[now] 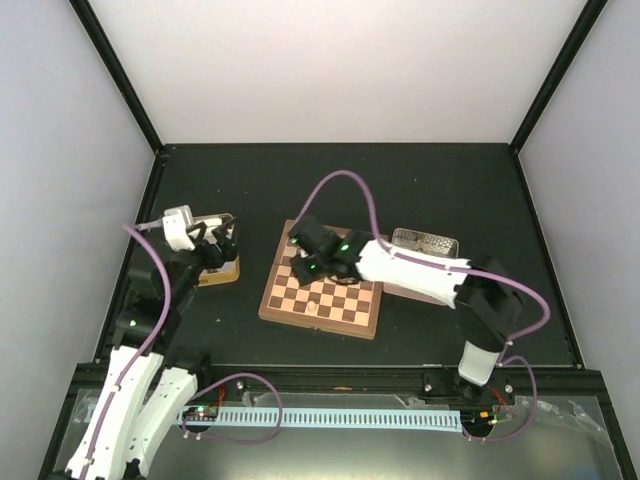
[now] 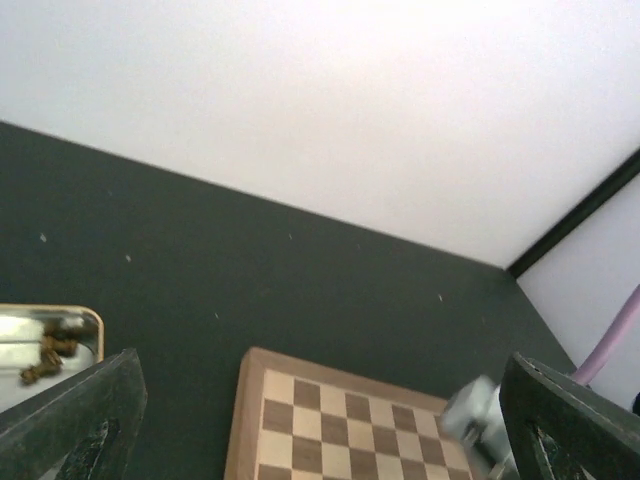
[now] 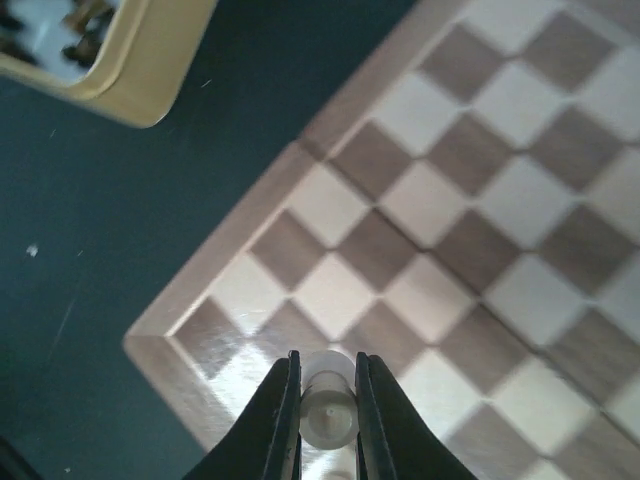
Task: Set up the chess pieces on the board
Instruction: Pick up the chess piece from the storage box, then place the chess piece on the chessboard.
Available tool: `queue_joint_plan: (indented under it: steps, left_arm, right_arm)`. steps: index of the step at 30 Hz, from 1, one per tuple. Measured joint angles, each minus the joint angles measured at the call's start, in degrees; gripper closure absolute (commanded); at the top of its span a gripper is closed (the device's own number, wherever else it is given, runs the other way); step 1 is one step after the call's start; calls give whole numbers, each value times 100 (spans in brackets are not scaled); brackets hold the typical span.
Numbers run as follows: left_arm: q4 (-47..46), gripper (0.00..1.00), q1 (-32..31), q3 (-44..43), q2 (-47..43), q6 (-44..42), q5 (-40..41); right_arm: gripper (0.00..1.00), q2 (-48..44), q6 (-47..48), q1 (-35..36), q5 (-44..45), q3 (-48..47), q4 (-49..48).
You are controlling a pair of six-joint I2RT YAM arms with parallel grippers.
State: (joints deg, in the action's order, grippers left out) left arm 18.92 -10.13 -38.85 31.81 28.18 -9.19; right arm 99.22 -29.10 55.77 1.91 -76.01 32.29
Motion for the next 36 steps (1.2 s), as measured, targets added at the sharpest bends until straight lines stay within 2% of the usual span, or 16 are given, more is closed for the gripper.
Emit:
queue_joint_plan:
  steps: [5,11,23,27,32,36]
  left_arm:
    - [76,1,0,-9,-479,-68,511]
    - [208,1,0,-13,-522,-162,855]
    - [236,1,0,-33,-520,-234,964]
    - [271,1,0,-57,-522,-264,966]
    - [356,1,0,-87,-535,-273,975]
    - [380,1,0,-111,-573,-282,988]
  right_arm:
    - [92,861,37,721,120,-745,356]
    - [91,1659,74,1143,225,-1394,774]
    - [86,2116,269,1161,251,-2190,1464]
    - [81,2306,352,1161,243,-2455,1674]
    - [69,2468,435,1161,225,-2555,1864]
    - [71,2470,470,1161,225,-2564,1958]
